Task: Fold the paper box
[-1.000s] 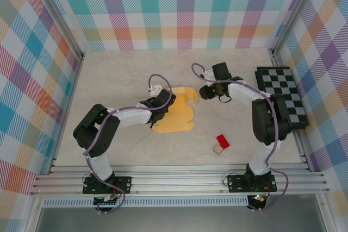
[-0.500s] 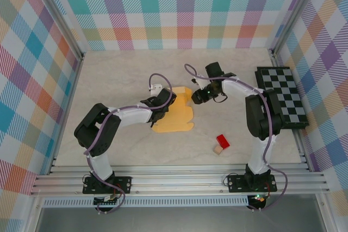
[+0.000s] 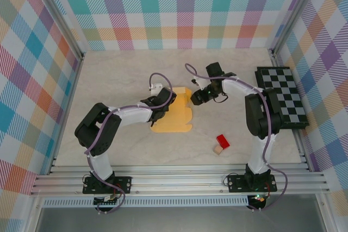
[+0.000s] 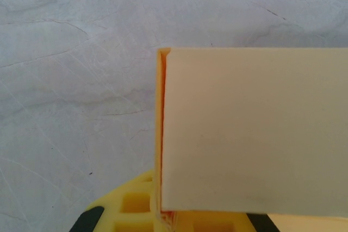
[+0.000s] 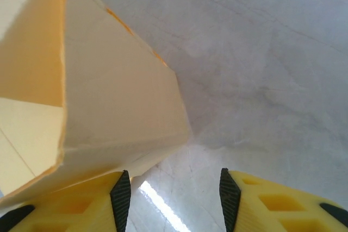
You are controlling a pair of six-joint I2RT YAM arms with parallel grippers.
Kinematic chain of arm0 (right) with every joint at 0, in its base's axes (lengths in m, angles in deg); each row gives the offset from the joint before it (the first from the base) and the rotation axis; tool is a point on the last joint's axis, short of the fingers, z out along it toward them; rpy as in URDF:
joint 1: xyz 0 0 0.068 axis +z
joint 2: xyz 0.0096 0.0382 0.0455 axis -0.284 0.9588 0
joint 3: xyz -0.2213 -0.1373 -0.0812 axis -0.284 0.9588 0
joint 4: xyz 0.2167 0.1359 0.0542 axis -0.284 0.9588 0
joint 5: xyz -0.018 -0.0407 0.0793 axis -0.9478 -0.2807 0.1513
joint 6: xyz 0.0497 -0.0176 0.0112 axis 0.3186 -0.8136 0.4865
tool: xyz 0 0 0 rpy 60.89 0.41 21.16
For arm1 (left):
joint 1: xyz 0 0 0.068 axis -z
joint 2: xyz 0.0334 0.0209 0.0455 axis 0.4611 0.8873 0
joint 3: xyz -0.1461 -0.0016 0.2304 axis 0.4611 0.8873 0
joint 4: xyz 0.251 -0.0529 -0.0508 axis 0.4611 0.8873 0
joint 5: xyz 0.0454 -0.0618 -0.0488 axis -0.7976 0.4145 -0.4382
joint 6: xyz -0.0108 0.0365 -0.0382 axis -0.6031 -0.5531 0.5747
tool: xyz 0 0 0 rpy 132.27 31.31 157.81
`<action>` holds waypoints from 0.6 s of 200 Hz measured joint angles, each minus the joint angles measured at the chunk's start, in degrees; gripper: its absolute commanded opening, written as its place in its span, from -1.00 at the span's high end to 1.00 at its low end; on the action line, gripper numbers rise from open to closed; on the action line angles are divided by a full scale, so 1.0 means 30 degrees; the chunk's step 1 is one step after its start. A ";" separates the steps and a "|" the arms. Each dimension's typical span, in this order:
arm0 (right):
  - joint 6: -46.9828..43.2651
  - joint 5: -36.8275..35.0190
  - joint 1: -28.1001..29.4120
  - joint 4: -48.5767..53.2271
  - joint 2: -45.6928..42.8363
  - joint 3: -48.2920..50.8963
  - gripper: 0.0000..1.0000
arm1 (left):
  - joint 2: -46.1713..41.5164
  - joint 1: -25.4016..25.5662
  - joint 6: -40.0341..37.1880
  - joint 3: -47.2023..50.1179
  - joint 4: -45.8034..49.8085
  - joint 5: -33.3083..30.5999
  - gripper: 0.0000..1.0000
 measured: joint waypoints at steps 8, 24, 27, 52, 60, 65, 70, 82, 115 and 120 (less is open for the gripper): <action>-0.0532 0.0342 0.0007 -0.0058 -0.0095 0.0189 -0.04 | 0.0000 -0.0044 -0.0168 0.0000 -0.0087 0.0153 1.00; -0.1443 0.0933 0.0087 -0.0255 -0.0197 0.0270 -0.04 | 0.0000 -0.0095 -0.0357 -0.0007 -0.0313 0.0423 1.00; -0.1574 0.1049 0.0124 -0.0372 -0.0211 0.0270 -0.04 | 0.0000 -0.0095 -0.0393 -0.0007 -0.0350 0.0488 1.00; -0.2011 0.1370 0.0568 -0.1078 -0.0233 0.0168 -0.02 | 0.0000 -0.0175 -0.0510 -0.0087 -0.0372 0.0794 1.00; -0.1996 0.1370 0.0750 -0.1195 -0.0233 0.0036 -0.01 | 0.0015 -0.0204 -0.0561 -0.0138 -0.0372 0.0969 1.00; -0.1989 0.1304 0.0903 -0.1282 -0.0233 -0.0073 0.00 | 0.0015 -0.0204 -0.0568 -0.0160 -0.0372 0.1049 1.00; -0.1938 0.1151 0.1078 -0.1355 -0.0233 -0.0219 0.01 | 0.0015 -0.0211 -0.0568 -0.0182 -0.0372 0.1107 1.00; -0.1858 0.0801 0.1428 -0.1508 -0.0233 -0.0452 0.04 | 0.0022 -0.0240 -0.0568 -0.0248 -0.0372 0.1297 1.00; -0.0794 -0.0845 0.1996 -0.2142 -0.0233 -0.0525 0.17 | 0.0022 -0.0335 -0.0568 -0.0284 -0.0372 0.1545 1.00; -0.0576 -0.1093 0.2004 -0.2419 -0.0233 -0.0466 0.17 | 0.0022 -0.0335 -0.0568 -0.0284 -0.0372 0.1559 1.00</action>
